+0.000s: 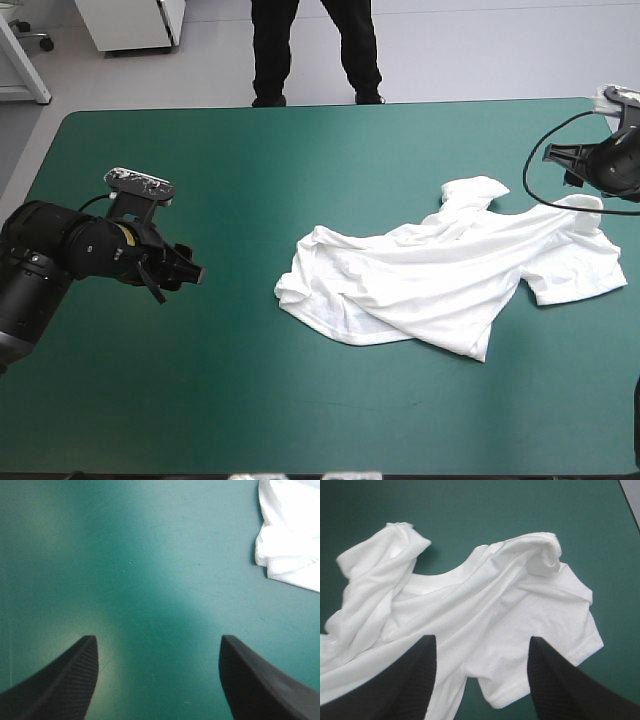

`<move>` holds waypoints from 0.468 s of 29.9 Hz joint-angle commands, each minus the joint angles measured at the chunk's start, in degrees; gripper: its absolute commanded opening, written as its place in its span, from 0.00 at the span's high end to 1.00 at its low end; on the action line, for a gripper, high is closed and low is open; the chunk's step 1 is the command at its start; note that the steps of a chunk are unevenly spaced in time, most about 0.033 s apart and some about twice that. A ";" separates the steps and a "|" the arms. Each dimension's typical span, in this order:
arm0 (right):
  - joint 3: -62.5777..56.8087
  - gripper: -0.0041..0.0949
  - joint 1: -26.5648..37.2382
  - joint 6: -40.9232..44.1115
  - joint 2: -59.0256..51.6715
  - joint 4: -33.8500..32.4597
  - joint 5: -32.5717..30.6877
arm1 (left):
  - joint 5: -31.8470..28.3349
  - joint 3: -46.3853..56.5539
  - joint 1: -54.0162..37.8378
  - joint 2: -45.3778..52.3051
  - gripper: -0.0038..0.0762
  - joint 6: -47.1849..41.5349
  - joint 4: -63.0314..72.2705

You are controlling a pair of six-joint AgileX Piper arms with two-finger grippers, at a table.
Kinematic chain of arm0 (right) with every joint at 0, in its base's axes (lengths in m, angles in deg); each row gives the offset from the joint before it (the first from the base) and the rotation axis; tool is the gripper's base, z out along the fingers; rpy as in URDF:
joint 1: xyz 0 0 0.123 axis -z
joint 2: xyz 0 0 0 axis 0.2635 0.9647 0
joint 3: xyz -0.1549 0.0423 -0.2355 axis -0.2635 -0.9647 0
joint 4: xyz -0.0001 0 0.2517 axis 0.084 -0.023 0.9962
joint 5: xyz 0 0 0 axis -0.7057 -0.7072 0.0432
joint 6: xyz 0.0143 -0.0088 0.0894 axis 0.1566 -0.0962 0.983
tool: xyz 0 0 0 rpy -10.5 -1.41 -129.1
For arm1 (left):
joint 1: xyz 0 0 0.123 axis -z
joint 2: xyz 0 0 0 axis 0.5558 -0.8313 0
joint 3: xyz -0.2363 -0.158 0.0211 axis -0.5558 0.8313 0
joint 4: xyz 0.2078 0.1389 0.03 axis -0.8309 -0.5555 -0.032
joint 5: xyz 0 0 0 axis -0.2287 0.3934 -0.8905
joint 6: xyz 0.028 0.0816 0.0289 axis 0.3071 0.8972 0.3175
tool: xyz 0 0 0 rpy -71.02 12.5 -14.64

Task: Fold the cloth

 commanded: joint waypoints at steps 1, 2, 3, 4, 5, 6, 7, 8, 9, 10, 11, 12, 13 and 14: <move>-0.97 0.44 -4.06 -1.02 -7.63 0.89 0.01 | -1.61 -1.25 0.00 1.35 0.34 0.00 0.66; -2.33 0.44 -5.98 -1.02 -9.03 0.24 -0.70 | -1.61 -1.25 0.00 1.35 0.34 0.00 0.66; -3.52 0.44 -7.63 -1.02 -10.26 -0.55 -1.80 | -1.61 -1.25 0.00 1.35 0.34 0.00 0.66; -5.17 0.44 -9.84 -1.02 -11.37 -1.65 -2.56 | -1.61 -1.25 0.00 1.35 0.34 0.00 0.66; -7.03 0.44 -12.05 -0.34 -12.55 -3.27 -2.83 | -1.61 -1.25 0.00 1.35 0.34 0.00 0.66; -9.02 0.44 -13.71 0.37 -13.64 -4.01 -2.72 | -1.61 -1.25 0.00 1.35 0.34 0.00 0.66; -10.96 0.44 -15.97 2.00 -15.19 -4.69 -2.72 | -1.46 -1.25 0.00 1.35 0.34 0.00 0.66; -12.96 0.44 -17.31 2.74 -16.28 -4.55 -2.72 | -1.44 -1.25 0.00 1.35 0.34 0.00 0.89; -14.17 0.44 -18.89 3.29 -17.38 -4.43 -2.72 | -1.20 -1.25 0.00 1.35 0.34 0.47 1.17; -16.68 0.44 -20.29 4.46 -18.76 -4.30 -2.72 | -1.20 -1.25 0.00 1.35 0.34 1.33 1.76; -18.87 0.44 -21.52 5.54 -20.13 -4.30 -2.72 | -1.20 -1.25 0.00 1.35 0.34 2.09 2.80; -20.64 0.44 -22.36 6.08 -21.24 -4.30 -2.58 | -1.31 -1.25 0.10 1.35 0.34 2.65 3.93; -22.85 0.44 -23.18 6.90 -22.62 -4.30 -2.29 | -1.59 -1.25 0.10 1.35 0.34 2.74 5.28; -24.96 0.44 -23.74 7.42 -23.98 -4.13 -1.93 | -1.73 -1.25 0.10 1.35 0.34 2.79 6.33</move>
